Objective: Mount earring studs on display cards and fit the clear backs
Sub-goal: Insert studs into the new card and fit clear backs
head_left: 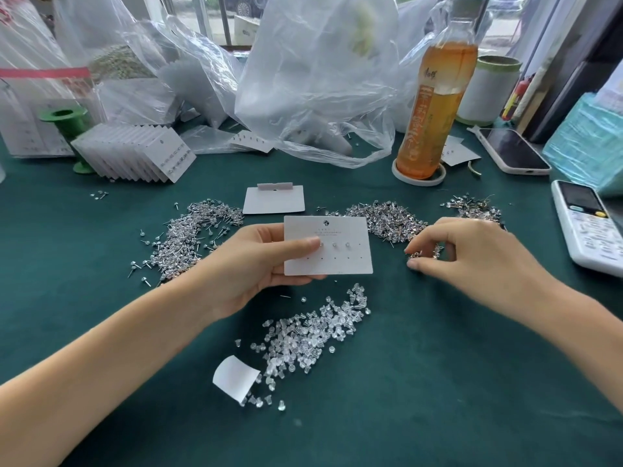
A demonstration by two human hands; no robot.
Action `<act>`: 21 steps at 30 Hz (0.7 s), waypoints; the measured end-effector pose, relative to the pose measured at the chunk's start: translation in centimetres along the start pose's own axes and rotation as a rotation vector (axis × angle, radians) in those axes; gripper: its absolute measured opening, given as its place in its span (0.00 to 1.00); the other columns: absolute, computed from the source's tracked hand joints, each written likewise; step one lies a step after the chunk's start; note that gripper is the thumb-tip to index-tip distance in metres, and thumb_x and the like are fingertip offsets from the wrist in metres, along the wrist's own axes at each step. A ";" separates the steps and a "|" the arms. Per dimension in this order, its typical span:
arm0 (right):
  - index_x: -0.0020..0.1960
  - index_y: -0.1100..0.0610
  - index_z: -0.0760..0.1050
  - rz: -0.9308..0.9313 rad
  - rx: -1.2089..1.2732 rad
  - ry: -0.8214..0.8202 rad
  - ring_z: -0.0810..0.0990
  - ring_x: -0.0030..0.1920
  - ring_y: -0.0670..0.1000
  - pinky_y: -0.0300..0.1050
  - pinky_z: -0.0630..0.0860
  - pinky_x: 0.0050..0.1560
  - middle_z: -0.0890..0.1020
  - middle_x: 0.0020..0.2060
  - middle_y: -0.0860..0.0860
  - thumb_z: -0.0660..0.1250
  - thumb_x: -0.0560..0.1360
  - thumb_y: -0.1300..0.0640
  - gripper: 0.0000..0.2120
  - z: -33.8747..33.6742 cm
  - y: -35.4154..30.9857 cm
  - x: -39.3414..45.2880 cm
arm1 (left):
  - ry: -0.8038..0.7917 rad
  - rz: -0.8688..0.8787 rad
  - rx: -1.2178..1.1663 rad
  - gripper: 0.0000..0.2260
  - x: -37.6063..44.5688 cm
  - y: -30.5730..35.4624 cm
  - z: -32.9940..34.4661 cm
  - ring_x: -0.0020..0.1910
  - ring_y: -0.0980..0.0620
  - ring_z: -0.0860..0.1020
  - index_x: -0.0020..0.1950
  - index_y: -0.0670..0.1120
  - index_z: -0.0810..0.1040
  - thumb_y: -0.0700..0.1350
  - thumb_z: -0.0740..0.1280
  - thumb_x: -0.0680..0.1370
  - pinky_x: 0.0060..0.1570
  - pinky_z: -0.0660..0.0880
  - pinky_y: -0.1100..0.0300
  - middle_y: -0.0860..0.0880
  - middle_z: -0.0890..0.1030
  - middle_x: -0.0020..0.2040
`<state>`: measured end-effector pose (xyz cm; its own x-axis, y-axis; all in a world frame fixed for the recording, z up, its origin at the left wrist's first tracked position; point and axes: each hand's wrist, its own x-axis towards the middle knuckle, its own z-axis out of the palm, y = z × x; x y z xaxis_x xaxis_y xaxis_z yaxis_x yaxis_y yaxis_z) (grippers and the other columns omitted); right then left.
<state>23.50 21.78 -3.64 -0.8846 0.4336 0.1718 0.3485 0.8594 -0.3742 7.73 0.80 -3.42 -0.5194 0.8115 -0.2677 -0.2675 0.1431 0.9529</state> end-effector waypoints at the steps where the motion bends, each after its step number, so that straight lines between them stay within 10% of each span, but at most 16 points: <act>1: 0.40 0.42 0.79 -0.017 -0.004 -0.005 0.72 0.39 0.33 0.33 0.64 0.35 0.79 0.37 0.40 0.73 0.71 0.50 0.03 0.1 -0.1 -0.1 | 0.000 0.004 0.002 0.14 0.0 0.0 0.0 0.39 0.51 0.84 0.51 0.45 0.82 0.45 0.70 0.66 0.37 0.79 0.64 0.45 0.85 0.49; 21: 0.50 0.48 0.81 -0.169 0.139 0.157 0.72 0.39 0.35 0.33 0.65 0.42 0.77 0.35 0.33 0.70 0.74 0.61 0.09 1.0 -1.7 -1.0 | 0.051 0.054 -0.026 0.15 0.4 0.1 -0.7 0.42 0.51 0.84 0.53 0.43 0.81 0.45 0.69 0.68 0.38 0.78 0.64 0.45 0.85 0.50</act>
<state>23.52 19.65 -4.13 -0.8638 0.3335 0.3777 0.1449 0.8824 -0.4477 6.94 0.78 -3.50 -0.5742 0.7877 -0.2233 -0.2582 0.0845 0.9624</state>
